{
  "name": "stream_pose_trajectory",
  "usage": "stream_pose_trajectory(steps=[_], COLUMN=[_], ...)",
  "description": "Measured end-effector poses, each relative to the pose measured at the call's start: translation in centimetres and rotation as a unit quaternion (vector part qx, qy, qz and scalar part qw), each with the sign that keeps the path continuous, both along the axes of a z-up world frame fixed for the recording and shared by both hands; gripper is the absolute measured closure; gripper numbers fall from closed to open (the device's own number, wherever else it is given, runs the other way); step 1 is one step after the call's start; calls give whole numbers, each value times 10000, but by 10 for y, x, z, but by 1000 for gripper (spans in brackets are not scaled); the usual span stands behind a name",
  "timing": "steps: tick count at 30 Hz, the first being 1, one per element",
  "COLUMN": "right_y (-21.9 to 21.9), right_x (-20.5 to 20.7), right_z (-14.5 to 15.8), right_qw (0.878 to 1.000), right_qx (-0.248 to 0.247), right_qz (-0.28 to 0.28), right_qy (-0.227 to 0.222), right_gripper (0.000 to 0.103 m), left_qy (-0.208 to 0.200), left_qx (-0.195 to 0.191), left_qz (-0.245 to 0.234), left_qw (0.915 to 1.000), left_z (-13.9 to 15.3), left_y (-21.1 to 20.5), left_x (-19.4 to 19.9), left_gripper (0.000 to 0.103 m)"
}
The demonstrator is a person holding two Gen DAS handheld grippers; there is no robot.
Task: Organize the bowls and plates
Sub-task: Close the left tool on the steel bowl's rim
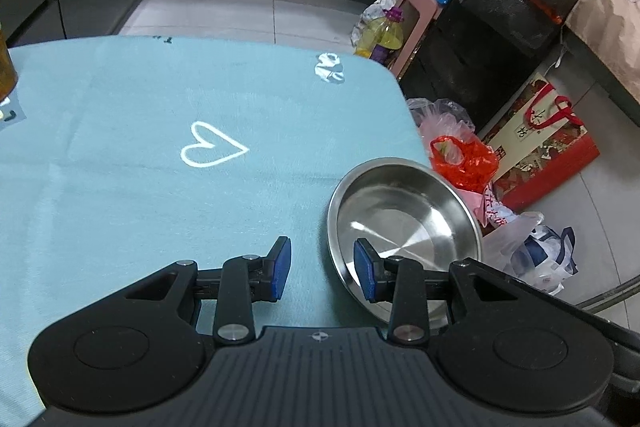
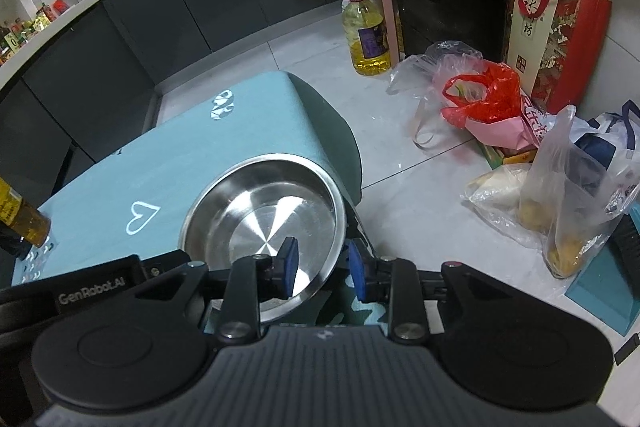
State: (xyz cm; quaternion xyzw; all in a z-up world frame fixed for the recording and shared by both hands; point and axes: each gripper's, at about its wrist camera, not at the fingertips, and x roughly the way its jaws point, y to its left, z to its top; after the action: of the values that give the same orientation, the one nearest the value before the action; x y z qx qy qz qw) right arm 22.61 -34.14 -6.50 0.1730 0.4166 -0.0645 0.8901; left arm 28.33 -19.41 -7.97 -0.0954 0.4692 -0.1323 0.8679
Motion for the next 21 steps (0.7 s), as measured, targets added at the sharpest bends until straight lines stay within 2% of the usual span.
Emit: stream_pose_trajectory(steps=[2, 5, 14, 21], right_y=[1, 4, 19, 48], right_x=[2, 3, -15, -35], right_z=[-2, -3, 17, 39], right_qw=[10000, 9999, 9994, 9979], right_qx=[-37, -143, -273, -227], right_qz=[13, 51, 134, 408], right_qy=[26, 43, -175, -438], right_gripper=[83, 96, 96, 95], left_qy=[-48, -113, -345, -689], left_qx=[-7, -54, -9, -69], left_qz=[-26, -119, -219, -111], left_qw=[10000, 9999, 9992, 9975], left_z=[-3, -3, 19, 48], left_y=[0, 1, 14, 53], left_x=[2, 2, -23, -55], left_gripper=[72, 93, 92, 90])
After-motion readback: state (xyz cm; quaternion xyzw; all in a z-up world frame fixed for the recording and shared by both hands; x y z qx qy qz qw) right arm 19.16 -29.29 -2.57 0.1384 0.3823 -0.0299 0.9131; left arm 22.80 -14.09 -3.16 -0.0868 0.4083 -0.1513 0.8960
